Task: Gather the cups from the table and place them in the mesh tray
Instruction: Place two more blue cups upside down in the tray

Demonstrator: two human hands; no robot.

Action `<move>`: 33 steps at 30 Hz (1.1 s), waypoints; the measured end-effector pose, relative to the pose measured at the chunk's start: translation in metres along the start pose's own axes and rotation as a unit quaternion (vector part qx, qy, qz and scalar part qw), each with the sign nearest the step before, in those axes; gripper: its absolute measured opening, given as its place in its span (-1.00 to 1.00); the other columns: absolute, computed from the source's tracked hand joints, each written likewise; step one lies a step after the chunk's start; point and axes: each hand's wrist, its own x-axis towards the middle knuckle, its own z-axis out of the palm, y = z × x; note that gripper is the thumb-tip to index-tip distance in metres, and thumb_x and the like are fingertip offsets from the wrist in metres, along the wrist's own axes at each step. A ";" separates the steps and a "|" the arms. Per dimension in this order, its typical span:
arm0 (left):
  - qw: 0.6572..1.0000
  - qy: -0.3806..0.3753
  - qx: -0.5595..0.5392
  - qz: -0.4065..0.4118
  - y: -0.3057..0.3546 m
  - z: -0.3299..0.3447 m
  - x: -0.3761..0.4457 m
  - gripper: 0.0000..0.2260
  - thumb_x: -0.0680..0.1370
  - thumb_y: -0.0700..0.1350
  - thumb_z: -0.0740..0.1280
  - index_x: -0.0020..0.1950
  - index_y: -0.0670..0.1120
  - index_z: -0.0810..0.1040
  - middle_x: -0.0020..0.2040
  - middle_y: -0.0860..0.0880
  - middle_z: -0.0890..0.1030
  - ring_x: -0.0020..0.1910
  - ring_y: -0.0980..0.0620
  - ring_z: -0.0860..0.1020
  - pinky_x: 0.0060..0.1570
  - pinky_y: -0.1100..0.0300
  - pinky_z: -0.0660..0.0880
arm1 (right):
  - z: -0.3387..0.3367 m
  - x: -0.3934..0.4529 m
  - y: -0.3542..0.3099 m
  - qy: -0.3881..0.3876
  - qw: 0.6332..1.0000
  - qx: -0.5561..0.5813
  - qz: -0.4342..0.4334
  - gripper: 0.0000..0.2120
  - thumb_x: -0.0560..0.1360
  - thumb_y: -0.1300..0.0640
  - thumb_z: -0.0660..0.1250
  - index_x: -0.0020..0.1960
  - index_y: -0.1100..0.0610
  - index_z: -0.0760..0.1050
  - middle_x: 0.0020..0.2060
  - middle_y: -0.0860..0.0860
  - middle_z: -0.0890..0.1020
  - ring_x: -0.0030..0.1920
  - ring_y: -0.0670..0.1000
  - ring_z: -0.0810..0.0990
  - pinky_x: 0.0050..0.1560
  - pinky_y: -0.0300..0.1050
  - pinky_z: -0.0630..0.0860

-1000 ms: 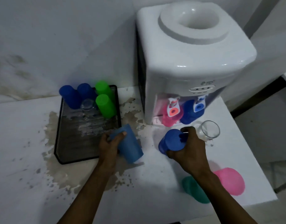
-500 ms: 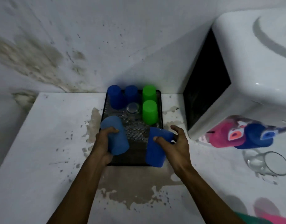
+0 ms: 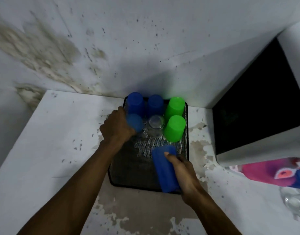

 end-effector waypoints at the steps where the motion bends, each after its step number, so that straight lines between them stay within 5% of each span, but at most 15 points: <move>1: 1.000 0.000 0.024 0.003 0.003 0.001 0.003 -0.32 0.30 -0.02 0.56 0.31 -0.08 0.33 0.22 -0.17 0.53 0.16 -0.20 0.53 0.05 -0.04 0.47 | -0.001 -0.001 0.000 0.005 1.000 -0.021 -0.007 -0.55 0.30 -0.08 0.50 0.13 0.07 0.57 -0.02 0.09 0.69 -0.02 0.14 0.67 0.07 0.13 0.61; 8: 0.995 -0.017 0.073 0.062 0.017 0.010 0.017 -0.49 0.39 -0.13 0.47 0.30 -0.09 0.40 0.26 -0.19 0.43 0.20 -0.23 0.48 0.12 -0.10 0.44 | -0.009 -0.003 -0.008 0.049 0.983 -0.166 -0.066 -0.51 0.17 0.02 0.61 0.02 0.03 0.50 -0.05 0.00 0.61 -0.15 -0.04 0.58 -0.27 -0.18 0.49; 14: 0.996 0.028 0.016 0.089 0.011 0.026 0.019 -0.25 0.31 -0.16 0.52 0.41 -0.15 0.24 0.28 -0.22 0.43 0.20 -0.24 0.48 0.02 -0.10 0.50 | -0.013 -0.007 -0.015 0.061 0.956 -0.240 -0.156 -0.46 0.17 0.06 0.64 0.07 -0.02 0.48 -0.08 -0.06 0.59 -0.21 -0.24 0.49 -0.35 -0.46 0.40; 19: 0.994 0.052 -0.047 0.082 0.001 0.026 0.014 -0.09 0.24 -0.03 0.57 0.46 -0.10 0.17 0.31 -0.21 0.38 0.24 -0.23 0.43 0.01 -0.09 0.49 | -0.011 -0.011 -0.020 0.085 0.942 -0.262 -0.192 -0.35 0.14 0.06 0.65 0.15 0.05 0.48 -0.07 -0.05 0.57 -0.15 -0.10 0.52 -0.29 -0.42 0.38; 23: 0.953 0.168 -0.158 0.194 -0.021 0.016 -0.027 -0.32 0.23 -0.07 0.43 0.33 -0.15 0.36 0.23 -0.20 0.41 0.22 -0.14 0.42 -0.01 0.03 0.52 | 0.001 -0.014 -0.026 0.094 0.930 -0.281 -0.215 -0.39 0.16 -0.03 0.62 0.15 0.01 0.48 -0.07 -0.09 0.58 -0.13 -0.09 0.53 -0.15 -0.24 0.47; 27: 0.922 0.022 -0.157 0.354 -0.042 0.033 -0.080 -0.23 0.21 -0.05 0.45 0.41 -0.14 0.34 0.32 -0.07 0.38 0.31 0.01 0.36 0.27 0.08 0.43 | 0.014 -0.020 -0.032 0.074 0.924 -0.297 -0.228 -0.43 0.17 -0.20 0.55 0.10 -0.07 0.47 -0.07 -0.10 0.60 -0.07 -0.02 0.60 -0.03 -0.04 0.60; 33: 0.929 0.042 -0.214 0.300 -0.052 0.067 -0.097 -0.39 0.29 0.12 0.48 0.26 -0.05 0.42 0.16 -0.07 0.58 0.15 0.02 0.48 0.10 0.09 0.52 | 0.028 -0.027 -0.026 0.009 0.917 -0.321 -0.236 -0.30 0.14 -0.38 0.43 0.20 -0.15 0.39 0.09 -0.07 0.60 0.05 0.02 0.59 0.04 0.07 0.61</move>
